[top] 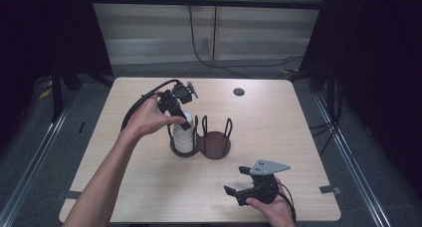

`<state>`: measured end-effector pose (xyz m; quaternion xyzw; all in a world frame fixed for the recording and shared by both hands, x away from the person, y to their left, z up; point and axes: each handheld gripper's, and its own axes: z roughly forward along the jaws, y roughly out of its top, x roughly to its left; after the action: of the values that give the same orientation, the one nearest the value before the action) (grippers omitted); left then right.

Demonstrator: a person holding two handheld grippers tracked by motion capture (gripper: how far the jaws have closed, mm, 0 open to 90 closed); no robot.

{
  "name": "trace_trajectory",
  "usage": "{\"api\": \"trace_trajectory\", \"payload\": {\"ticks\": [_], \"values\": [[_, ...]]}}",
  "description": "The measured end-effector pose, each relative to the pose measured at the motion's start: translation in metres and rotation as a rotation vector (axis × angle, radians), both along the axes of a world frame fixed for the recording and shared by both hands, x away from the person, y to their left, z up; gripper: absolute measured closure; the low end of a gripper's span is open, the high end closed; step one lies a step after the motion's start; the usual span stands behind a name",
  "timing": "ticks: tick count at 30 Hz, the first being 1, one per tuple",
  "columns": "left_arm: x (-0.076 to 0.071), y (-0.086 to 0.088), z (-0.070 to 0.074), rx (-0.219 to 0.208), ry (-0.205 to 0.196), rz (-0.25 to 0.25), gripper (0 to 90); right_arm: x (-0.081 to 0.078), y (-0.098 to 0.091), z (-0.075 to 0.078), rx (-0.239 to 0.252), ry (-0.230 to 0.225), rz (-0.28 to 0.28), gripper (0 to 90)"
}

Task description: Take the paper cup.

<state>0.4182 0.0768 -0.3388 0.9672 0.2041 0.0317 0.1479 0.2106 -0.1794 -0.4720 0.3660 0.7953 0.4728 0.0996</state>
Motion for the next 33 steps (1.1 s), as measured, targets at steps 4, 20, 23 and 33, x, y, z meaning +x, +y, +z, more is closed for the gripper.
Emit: {"api": "trace_trajectory", "payload": {"ticks": [4, 20, 23, 33], "values": [[0.001, 0.003, 0.002, 0.006, -0.001, 0.000, 35.8, 0.000, 0.000, 0.000, -0.002, 0.002, 0.001, 14.1], [-0.005, 0.012, 0.018, -0.045, -0.021, 0.040, 37.3, 0.001, 0.001, -0.001, -0.002, 0.010, 0.001, 14.0], [-0.005, 0.015, 0.022, -0.066, -0.013, 0.045, 37.3, 0.001, 0.001, -0.002, 0.000, 0.010, -0.001, 14.0], [-0.004, 0.025, 0.029, -0.120, -0.018, 0.051, 37.6, 0.001, -0.001, -0.001, -0.001, 0.008, -0.011, 14.3]]}}
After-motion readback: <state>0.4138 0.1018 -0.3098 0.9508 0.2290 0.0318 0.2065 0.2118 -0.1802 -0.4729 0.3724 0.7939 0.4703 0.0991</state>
